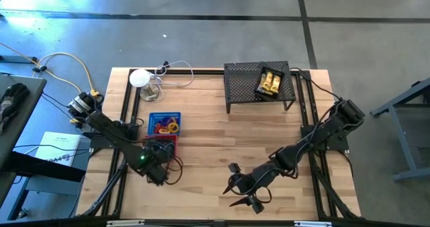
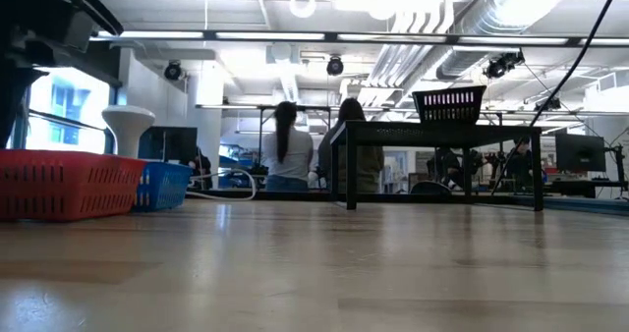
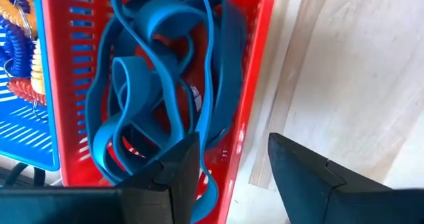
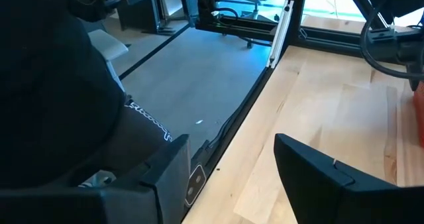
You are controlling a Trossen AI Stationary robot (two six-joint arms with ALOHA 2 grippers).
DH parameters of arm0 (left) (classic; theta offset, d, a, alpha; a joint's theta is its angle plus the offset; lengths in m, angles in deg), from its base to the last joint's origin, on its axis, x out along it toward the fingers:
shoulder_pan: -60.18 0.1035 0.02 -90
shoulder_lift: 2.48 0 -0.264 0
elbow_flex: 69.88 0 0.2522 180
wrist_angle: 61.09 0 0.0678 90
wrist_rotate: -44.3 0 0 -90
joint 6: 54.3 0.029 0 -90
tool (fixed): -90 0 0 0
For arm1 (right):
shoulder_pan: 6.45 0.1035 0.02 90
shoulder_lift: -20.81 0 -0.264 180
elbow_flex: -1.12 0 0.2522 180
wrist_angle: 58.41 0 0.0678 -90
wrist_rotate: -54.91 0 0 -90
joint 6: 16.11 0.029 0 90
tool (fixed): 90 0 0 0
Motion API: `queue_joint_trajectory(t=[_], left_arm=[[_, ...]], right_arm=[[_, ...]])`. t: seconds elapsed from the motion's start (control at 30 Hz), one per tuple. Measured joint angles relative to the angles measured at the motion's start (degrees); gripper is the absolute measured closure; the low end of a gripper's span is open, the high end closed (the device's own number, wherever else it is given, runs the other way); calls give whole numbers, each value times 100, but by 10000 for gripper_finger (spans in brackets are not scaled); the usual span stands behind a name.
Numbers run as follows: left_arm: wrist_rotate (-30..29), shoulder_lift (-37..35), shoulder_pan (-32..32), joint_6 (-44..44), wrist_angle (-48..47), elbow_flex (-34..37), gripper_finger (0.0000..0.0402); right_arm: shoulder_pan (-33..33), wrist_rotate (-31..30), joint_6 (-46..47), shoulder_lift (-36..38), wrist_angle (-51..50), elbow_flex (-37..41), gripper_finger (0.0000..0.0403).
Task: Pick & Place Office Desk Supplies
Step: Put the red bin filled with rubber bands on the shelf
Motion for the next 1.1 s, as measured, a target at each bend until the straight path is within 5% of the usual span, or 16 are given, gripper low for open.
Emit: queue_joint_trajectory(t=[0.47, 0.83, 1.1], left_arm=[[87, 0, 63, 172, 126, 434, 239], [85, 0, -114, 734, 421, 434, 386], [-185, -2, -95, 2186, 1145, 430, 392]], right_arm=[[0, 0, 89, 0, 2, 0, 198], [0, -74, 99, -34, -337, 0, 198], [-17, -1404, -895, -433, -428, -2, 198]])
